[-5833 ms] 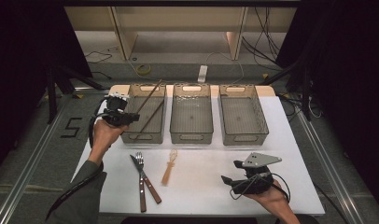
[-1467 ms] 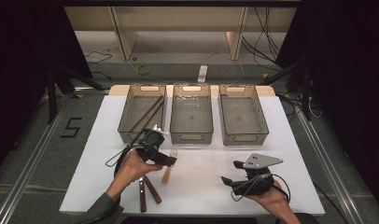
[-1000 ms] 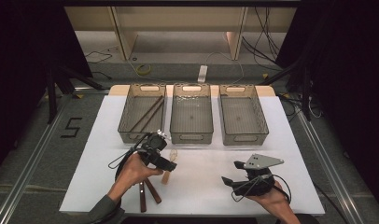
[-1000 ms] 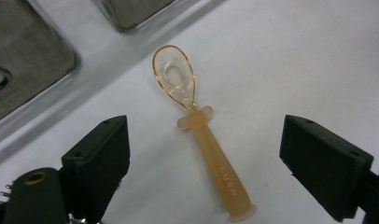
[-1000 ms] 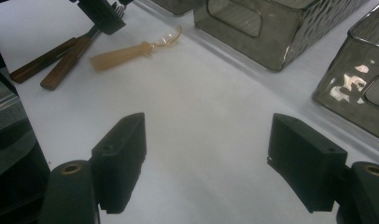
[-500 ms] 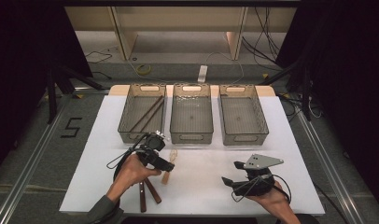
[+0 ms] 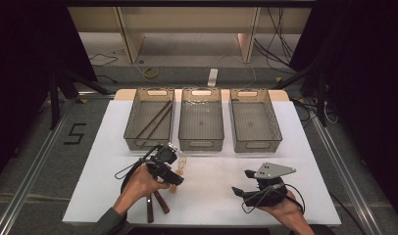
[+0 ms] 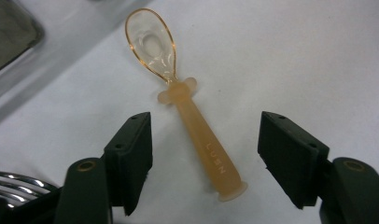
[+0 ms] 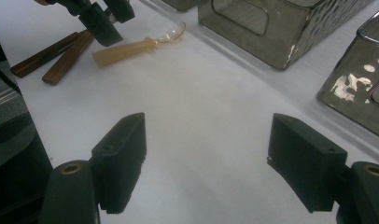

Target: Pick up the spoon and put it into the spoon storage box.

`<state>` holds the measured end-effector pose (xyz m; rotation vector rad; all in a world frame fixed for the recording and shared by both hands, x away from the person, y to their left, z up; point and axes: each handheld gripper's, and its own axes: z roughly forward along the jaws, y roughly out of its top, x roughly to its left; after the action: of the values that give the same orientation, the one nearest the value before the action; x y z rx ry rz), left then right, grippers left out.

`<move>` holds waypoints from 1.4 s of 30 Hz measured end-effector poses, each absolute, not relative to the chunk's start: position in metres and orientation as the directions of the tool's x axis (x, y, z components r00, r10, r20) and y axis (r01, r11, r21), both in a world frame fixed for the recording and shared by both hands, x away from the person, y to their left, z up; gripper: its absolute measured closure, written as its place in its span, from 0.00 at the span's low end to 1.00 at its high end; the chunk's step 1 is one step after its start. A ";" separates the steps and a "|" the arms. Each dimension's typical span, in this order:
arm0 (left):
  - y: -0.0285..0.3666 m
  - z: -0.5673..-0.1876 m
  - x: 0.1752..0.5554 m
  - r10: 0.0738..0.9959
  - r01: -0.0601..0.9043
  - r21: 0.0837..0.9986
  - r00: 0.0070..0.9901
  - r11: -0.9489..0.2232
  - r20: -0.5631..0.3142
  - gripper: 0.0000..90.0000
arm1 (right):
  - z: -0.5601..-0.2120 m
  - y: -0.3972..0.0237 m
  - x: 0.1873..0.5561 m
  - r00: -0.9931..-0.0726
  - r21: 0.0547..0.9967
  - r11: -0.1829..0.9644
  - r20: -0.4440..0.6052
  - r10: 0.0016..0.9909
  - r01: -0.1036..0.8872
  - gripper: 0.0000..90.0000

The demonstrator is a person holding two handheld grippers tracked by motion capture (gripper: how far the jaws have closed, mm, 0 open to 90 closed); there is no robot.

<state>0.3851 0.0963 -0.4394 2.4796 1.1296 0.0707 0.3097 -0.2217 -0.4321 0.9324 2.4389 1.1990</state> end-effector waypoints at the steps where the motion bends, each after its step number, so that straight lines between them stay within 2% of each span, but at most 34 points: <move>1: 0.096 -0.440 0.385 0.729 0.709 0.385 0.673 -0.591 -0.122 0.41 | -0.432 -0.222 0.310 -0.757 0.781 0.451 0.041 0.652 0.431 0.32; 30: 0.090 -0.461 0.383 0.729 0.713 0.335 0.677 -0.616 -0.100 0.66 | -0.433 -0.221 0.309 -0.759 0.778 0.460 0.033 0.650 0.428 0.32; 42: 0.089 -0.463 0.381 0.722 0.701 0.344 0.686 -0.625 -0.087 0.70 | -0.433 -0.220 0.309 -0.759 0.776 0.463 0.030 0.651 0.428 0.32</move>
<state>0.3815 0.0889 -0.4634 2.5481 1.1173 0.0845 0.3092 -0.2204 -0.4329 0.9242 2.4441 1.1817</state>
